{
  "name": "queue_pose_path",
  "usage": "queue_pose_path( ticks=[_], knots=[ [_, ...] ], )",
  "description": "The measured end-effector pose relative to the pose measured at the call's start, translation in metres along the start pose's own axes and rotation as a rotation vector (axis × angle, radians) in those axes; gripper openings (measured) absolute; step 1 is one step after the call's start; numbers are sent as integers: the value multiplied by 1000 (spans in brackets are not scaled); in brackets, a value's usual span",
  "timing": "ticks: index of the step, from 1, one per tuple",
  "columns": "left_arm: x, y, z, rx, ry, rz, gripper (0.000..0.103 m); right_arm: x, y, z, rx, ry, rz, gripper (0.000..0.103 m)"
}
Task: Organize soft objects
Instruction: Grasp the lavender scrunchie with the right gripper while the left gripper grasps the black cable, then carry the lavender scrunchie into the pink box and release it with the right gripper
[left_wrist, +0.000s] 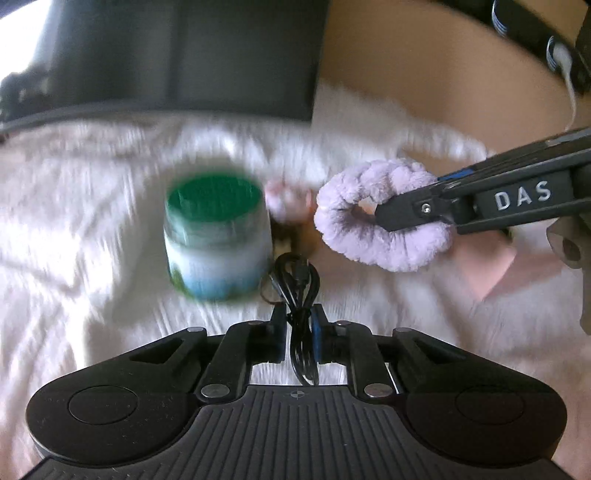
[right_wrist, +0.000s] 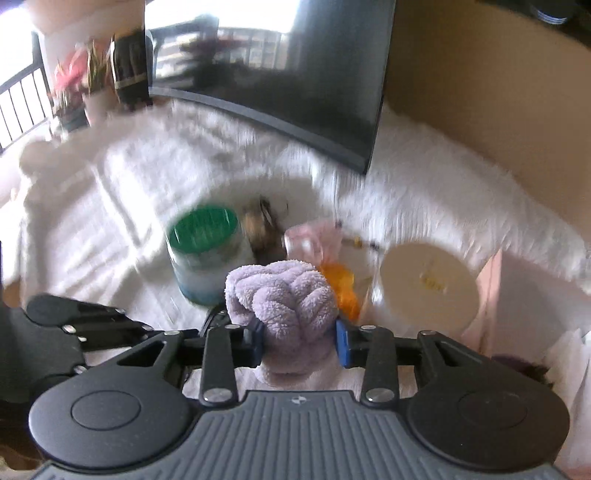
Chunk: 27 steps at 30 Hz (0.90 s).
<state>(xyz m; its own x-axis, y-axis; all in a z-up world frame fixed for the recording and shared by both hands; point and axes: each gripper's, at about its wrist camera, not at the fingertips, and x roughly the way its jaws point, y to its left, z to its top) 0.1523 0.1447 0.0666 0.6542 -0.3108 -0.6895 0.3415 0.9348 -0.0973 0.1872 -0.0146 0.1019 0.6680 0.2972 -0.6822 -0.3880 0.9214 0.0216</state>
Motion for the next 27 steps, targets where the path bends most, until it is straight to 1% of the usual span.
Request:
queue_pose_path(
  ticks=[3, 5, 7, 11, 14, 17, 19, 23, 25, 27],
  knots=[
    [-14, 5, 32, -25, -61, -22, 16, -23, -5, 27, 21, -40, 22, 36],
    [-18, 9, 55, -54, -85, -30, 16, -36, -12, 45, 48, -58, 28, 36],
    [-21, 11, 80, -62, -110, -37, 16, -47, -21, 59, 68, -78, 14, 36],
    [-25, 2, 120, -33, -146, -38, 16, -74, -46, 75, 118, -124, -27, 36],
    [-30, -12, 142, -12, -168, -53, 16, -96, -70, 74, 142, -166, -76, 36],
    [-30, -37, 160, 39, -186, -90, 16, -118, -96, 67, 187, -202, -129, 36],
    [-28, -56, 174, 55, -189, -135, 16, -132, -116, 59, 228, -222, -164, 36],
    [-24, -91, 195, 53, -180, -248, 16, -158, -152, 40, 308, -263, -236, 36],
    [-19, -111, 200, 76, -168, -286, 16, -167, -165, 29, 345, -276, -270, 36],
    [-10, -134, 201, 120, -156, -313, 16, -174, -178, 16, 382, -283, -298, 36]
  ],
)
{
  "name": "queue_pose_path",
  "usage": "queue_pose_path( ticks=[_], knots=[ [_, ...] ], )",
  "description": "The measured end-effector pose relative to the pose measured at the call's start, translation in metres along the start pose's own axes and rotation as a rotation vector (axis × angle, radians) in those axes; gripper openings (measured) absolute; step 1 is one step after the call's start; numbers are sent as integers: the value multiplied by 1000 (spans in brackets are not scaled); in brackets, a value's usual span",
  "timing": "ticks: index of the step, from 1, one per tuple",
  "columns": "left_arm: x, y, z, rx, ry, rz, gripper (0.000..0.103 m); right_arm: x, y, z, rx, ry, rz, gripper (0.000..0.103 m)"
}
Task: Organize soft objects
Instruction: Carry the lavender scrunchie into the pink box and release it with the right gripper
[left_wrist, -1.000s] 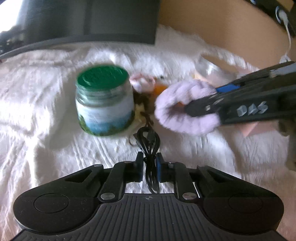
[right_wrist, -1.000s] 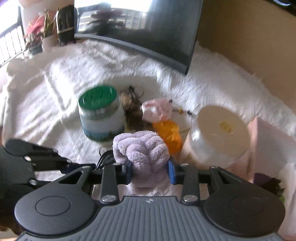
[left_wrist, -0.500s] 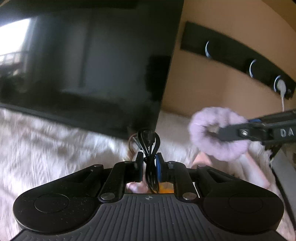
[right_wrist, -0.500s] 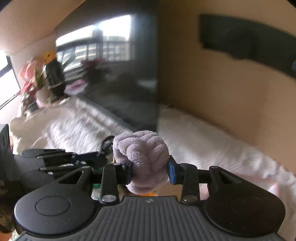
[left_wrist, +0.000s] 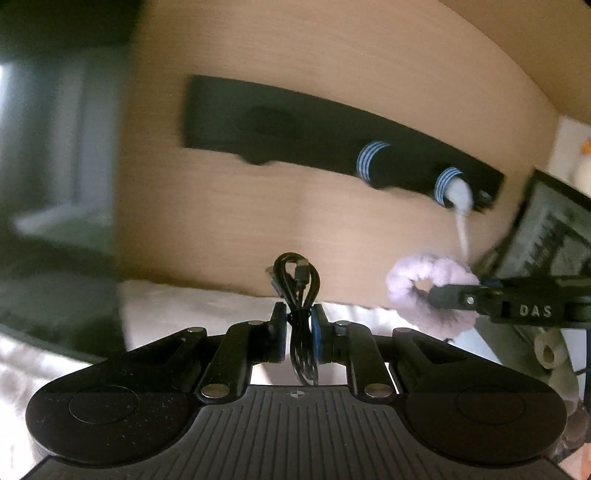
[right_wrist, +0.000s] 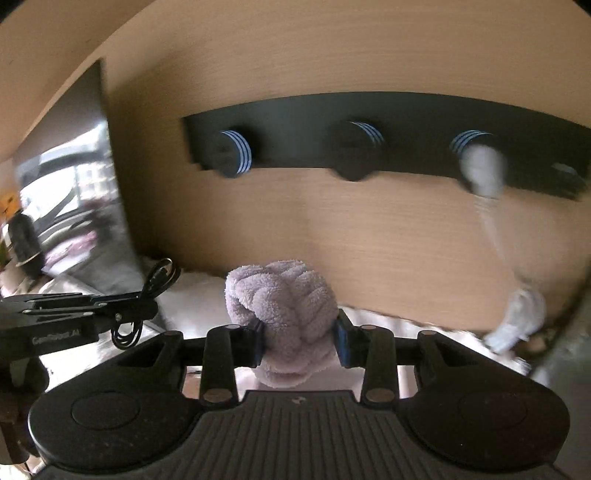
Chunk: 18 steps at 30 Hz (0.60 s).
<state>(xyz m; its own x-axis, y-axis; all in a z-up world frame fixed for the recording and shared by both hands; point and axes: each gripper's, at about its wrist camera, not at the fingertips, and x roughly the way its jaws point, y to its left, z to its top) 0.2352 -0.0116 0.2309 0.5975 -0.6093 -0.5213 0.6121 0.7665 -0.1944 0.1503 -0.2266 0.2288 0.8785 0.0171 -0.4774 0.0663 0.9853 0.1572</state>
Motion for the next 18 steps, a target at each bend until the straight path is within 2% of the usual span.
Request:
queue_pose_path(
  ticks=[6, 10, 13, 18],
  knots=[
    [53, -47, -18, 50, 112, -86, 16, -7, -46, -20, 89, 12, -96, 36],
    [81, -59, -36, 45, 176, -127, 16, -1, -60, -34, 130, 27, -134, 36],
    [98, -61, -52, 37, 232, -134, 16, 1, -68, -46, 152, 50, -144, 36],
    [119, -55, -79, 48, 318, -116, 16, 32, -65, -60, 134, 121, -148, 36]
  ],
)
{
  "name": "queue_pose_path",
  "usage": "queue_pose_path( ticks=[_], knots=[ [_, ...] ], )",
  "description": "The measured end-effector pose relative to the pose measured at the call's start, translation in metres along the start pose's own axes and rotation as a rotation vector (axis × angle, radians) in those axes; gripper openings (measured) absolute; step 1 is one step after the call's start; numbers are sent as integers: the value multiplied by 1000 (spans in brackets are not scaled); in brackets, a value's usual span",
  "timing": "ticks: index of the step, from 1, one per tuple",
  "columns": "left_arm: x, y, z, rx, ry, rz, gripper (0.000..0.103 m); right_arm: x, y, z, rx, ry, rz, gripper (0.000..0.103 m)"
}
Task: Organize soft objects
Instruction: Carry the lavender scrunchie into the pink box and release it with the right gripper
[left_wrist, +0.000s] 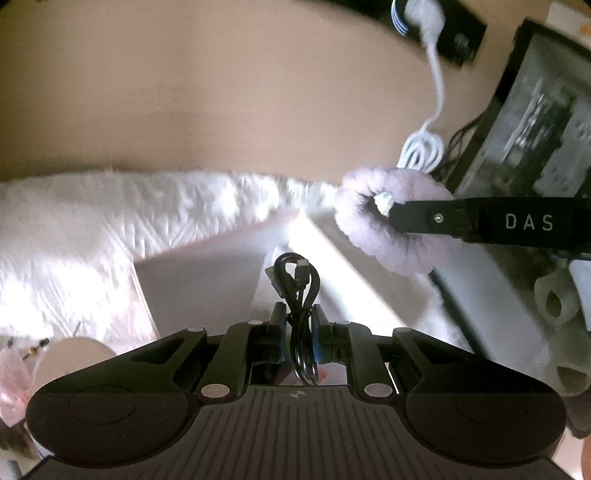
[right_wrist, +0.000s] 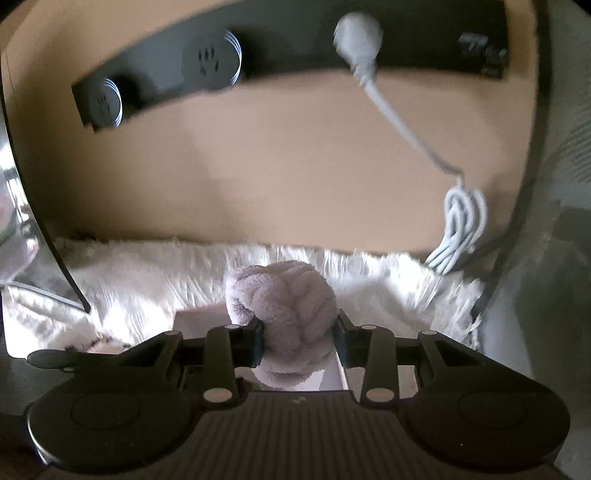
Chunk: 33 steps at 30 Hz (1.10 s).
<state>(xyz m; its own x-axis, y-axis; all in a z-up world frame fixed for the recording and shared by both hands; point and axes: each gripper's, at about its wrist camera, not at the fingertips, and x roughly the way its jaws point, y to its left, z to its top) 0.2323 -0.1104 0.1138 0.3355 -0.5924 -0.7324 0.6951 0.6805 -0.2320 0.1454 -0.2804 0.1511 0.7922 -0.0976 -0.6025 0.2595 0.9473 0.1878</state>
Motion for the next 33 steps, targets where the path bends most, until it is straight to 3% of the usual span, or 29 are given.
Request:
queue_pose_path(
  ticks=[8, 10, 14, 19, 26, 33],
  knots=[
    [47, 7, -5, 28, 133, 61, 18, 63, 4, -15, -11, 128, -33, 36],
    [50, 4, -6, 73, 115, 74, 19, 78, 4, -20, -2, 170, -35, 36],
    [64, 5, -11, 104, 189, 92, 21, 106, 6, -28, -8, 236, -41, 36],
    [63, 11, -11, 101, 162, 92, 21, 132, 5, -38, -11, 280, -56, 37],
    [67, 16, -9, 81, 130, 99, 21, 133, 11, -42, -51, 263, -64, 38],
    [59, 14, -5, 74, 134, 80, 21, 119, 1, -37, 11, 253, -30, 49]
  ],
)
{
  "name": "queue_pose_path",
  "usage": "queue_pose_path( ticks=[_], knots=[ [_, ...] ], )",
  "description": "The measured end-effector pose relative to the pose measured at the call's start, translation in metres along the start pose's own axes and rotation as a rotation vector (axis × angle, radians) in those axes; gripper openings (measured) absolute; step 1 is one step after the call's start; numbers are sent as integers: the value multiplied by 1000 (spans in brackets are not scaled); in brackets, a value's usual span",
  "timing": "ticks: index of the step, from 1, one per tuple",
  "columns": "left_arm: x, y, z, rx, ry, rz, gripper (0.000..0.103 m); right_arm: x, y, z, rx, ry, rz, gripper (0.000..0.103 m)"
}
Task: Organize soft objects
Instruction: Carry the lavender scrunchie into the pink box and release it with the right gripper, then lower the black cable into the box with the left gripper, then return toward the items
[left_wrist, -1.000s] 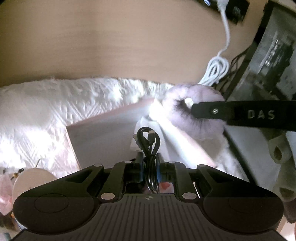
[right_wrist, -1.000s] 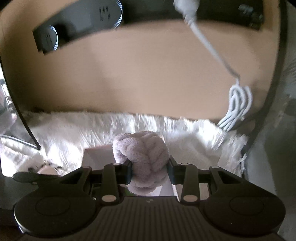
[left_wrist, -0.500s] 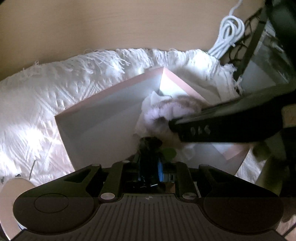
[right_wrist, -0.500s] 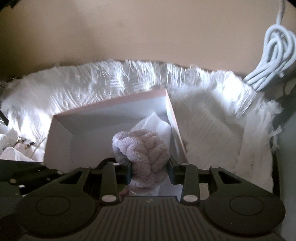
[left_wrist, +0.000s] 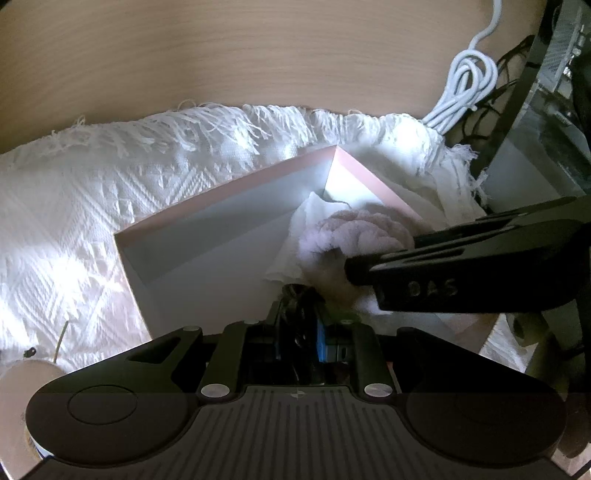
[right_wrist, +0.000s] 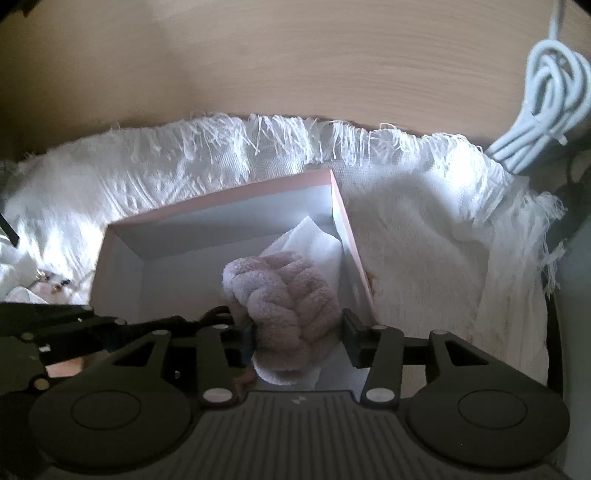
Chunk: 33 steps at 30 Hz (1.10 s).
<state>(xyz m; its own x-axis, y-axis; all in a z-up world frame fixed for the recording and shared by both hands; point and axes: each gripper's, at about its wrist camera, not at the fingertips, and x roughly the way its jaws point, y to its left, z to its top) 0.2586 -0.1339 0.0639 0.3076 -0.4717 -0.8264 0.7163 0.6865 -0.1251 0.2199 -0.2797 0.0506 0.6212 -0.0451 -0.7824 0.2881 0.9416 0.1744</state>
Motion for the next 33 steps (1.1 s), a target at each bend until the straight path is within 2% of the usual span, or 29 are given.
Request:
queue_pose_path(
  ticks=[5, 8, 11, 14, 17, 19, 22, 26, 30, 33],
  knots=[
    [-22, -4, 0, -6, -7, -8, 21, -31, 0, -3, -5, -69, -13, 51],
    [-48, 6, -1, -74, -33, -61, 21, -61, 1, -4, 6, -124, -12, 52],
    [-83, 21, -7, -178, -114, -123, 21, -91, 6, -7, 11, -182, -6, 60],
    [-118, 31, -21, -231, -224, -125, 21, -116, 18, -11, -11, -224, 4, 61],
    [-148, 43, -46, -253, -327, -66, 21, -129, 39, -16, -56, -244, 19, 61],
    [-164, 50, -64, -260, -373, 8, 21, -133, 59, -16, -93, -249, 40, 61],
    [-186, 63, -94, -286, -411, 126, 21, -136, 94, -10, -153, -244, 84, 61],
    [-216, 100, -136, -395, -433, 256, 21, -138, 155, 4, -252, -229, 161, 61],
    [-244, 136, -164, -491, -447, 326, 21, -141, 217, 17, -371, -206, 232, 61],
    [-257, 148, -182, -491, -460, 334, 21, -138, 255, 19, -467, -170, 310, 61]
  ],
)
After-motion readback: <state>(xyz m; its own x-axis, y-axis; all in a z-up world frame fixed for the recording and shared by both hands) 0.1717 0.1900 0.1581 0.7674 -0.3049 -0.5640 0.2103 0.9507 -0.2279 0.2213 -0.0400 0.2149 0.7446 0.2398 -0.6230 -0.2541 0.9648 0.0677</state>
